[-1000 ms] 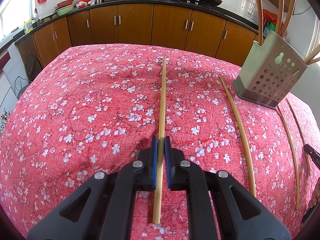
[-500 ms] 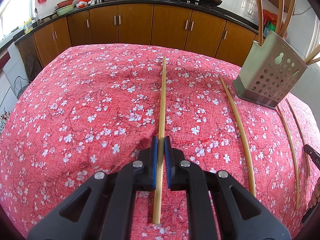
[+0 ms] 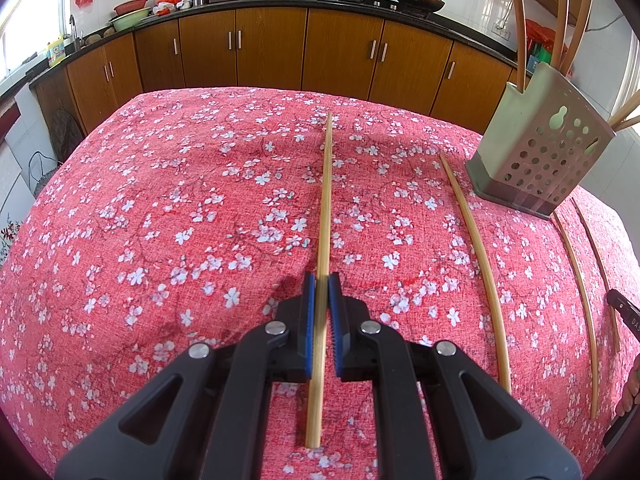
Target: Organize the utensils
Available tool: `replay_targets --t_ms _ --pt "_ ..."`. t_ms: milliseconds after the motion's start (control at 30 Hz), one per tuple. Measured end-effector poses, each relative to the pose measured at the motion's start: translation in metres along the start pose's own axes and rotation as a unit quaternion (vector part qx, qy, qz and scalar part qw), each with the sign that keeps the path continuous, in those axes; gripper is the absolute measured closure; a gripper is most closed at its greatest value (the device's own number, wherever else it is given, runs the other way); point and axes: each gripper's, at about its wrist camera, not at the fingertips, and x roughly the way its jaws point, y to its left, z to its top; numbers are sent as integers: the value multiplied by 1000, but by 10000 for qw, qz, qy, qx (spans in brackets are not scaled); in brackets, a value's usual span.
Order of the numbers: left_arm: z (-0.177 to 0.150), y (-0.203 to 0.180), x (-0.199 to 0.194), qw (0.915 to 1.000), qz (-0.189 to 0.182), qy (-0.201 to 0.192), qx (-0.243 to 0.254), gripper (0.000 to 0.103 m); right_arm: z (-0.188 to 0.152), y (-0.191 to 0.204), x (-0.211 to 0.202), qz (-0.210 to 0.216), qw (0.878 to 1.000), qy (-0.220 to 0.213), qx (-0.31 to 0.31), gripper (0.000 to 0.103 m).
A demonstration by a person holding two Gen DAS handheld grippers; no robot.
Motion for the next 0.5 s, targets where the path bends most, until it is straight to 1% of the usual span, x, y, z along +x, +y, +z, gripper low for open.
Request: replay_targets --t_ms 233,367,500 --pt "1 0 0 10000 -10 1 -7 92 0 1 0 1 10000 1 7 95" --pt "0 0 -2 10000 -84 4 -41 92 0 2 -1 36 10000 3 47 95" --pt "-9 -4 -9 9999 -74 21 145 92 -6 2 -6 123 9999 3 102 95"
